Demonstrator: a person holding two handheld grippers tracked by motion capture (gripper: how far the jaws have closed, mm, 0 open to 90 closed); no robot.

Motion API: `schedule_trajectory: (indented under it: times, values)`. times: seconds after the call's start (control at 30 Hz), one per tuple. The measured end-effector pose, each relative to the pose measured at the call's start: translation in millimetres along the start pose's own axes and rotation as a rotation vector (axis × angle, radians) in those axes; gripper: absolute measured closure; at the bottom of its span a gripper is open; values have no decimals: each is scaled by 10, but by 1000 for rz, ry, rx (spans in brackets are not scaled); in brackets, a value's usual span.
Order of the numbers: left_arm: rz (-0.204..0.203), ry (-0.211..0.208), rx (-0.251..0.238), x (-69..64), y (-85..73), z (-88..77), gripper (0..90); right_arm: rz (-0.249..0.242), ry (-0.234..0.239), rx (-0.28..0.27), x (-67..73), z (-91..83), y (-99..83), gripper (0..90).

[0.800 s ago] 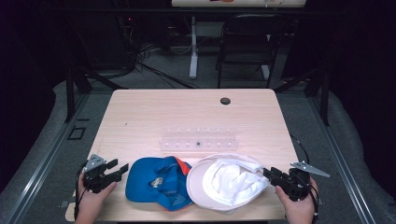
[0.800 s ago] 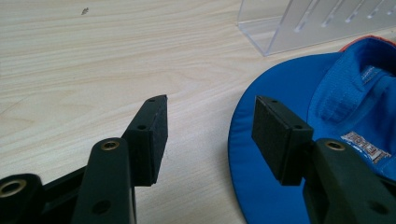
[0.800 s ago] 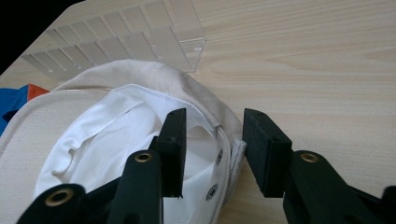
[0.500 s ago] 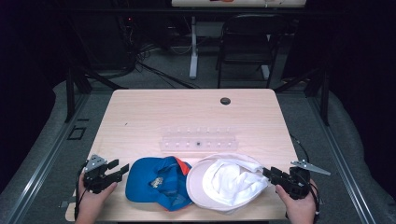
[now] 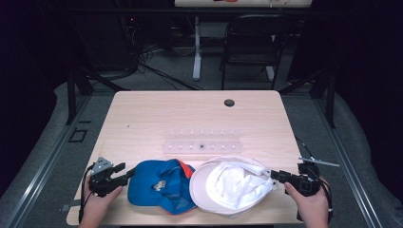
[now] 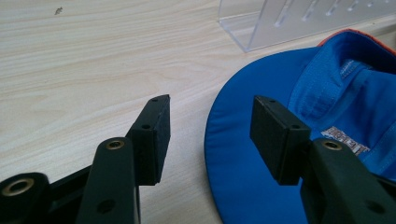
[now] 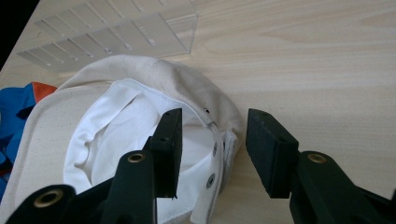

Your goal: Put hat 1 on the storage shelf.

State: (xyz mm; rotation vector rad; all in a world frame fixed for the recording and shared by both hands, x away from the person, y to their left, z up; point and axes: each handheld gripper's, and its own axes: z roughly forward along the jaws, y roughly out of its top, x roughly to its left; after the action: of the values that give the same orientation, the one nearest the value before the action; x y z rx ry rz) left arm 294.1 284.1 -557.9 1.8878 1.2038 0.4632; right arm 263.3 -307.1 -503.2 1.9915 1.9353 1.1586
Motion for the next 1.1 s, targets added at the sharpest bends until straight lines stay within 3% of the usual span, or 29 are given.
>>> schedule_trajectory:
  times: [0.1, 0.3, 0.83, 1.1]
  values:
    - [-4, 4, 3, 6, -3, -2, 482, 17, -14, 39, 0, 2, 10, 553]
    - [6, 5, 3, -11, -1, -5, 481, 34, 4, 108, 4, 13, 45, 553]
    - [11, -3, 5, 19, 1, -7, 479, 84, -23, 187, -9, 201, 41, 600]
    - [14, 0, 1, 9, 1, -4, 480, 84, -38, 212, 16, 288, 30, 645]
